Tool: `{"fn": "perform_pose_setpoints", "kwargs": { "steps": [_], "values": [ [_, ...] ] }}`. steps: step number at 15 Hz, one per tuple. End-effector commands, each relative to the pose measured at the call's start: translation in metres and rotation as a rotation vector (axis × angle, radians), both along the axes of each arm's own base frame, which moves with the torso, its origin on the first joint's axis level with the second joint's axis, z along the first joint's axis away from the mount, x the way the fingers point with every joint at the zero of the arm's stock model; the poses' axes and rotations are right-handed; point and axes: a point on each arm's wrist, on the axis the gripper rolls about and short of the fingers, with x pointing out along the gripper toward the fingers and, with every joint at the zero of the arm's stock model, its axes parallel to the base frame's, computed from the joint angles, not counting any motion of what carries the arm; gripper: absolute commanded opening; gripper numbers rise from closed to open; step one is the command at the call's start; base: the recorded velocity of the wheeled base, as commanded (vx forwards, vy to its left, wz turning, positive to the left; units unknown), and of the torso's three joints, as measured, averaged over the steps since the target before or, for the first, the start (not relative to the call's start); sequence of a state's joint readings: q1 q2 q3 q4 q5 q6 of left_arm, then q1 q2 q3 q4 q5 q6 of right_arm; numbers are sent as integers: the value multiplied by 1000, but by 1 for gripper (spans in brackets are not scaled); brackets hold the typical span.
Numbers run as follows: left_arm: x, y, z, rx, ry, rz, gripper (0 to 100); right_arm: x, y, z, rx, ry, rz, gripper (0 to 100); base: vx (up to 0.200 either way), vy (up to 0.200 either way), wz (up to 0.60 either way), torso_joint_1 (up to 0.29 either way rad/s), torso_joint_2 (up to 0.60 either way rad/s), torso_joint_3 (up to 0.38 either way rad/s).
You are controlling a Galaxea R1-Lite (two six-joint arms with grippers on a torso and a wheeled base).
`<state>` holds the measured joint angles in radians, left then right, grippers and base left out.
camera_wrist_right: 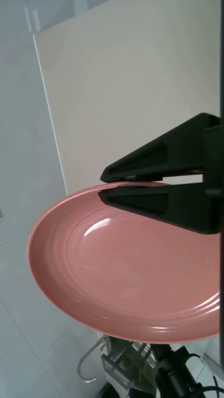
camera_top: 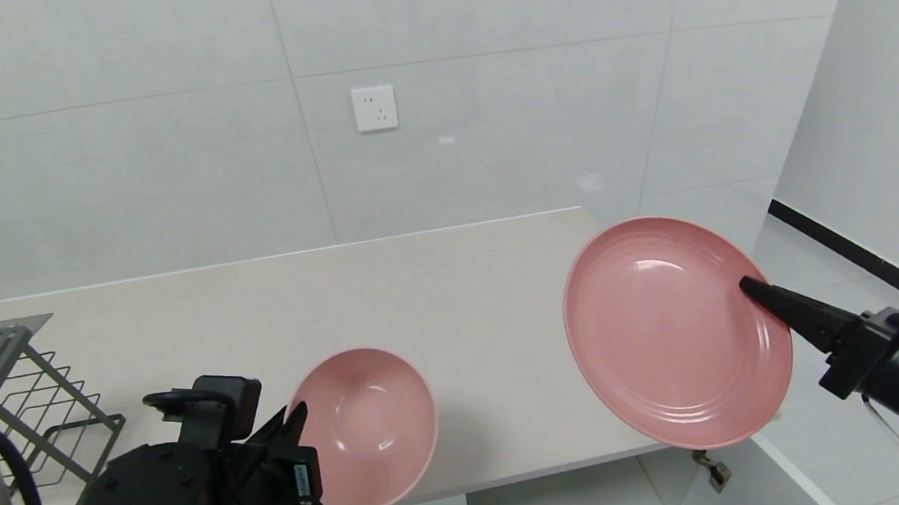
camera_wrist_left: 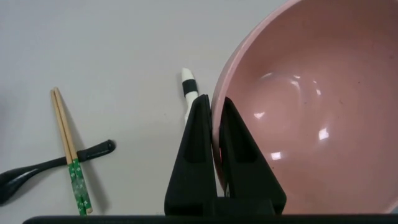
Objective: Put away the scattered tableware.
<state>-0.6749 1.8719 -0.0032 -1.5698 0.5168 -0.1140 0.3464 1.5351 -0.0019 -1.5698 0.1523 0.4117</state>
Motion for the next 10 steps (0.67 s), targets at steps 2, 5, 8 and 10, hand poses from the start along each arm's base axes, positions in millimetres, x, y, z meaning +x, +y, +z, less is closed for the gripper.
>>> {"fn": "perform_pose_setpoints", "kwargs": {
  "steps": [2,5,8,10],
  "values": [
    [-4,0,8,-22,-30,-5,0,-2,-1,3,6,-18,1,0,0,0,0,0,0,0],
    [-8,3,19,-55,-76,-4,0,-2,0,3,4,-17,3,0,0,0,0,0,0,0],
    [-12,8,38,-114,-153,2,0,-2,0,3,-18,-29,2,0,0,0,0,0,0,0],
    [-15,11,43,-115,-178,2,0,-2,0,2,-31,-31,1,0,0,0,0,0,0,0]
  ]
}}
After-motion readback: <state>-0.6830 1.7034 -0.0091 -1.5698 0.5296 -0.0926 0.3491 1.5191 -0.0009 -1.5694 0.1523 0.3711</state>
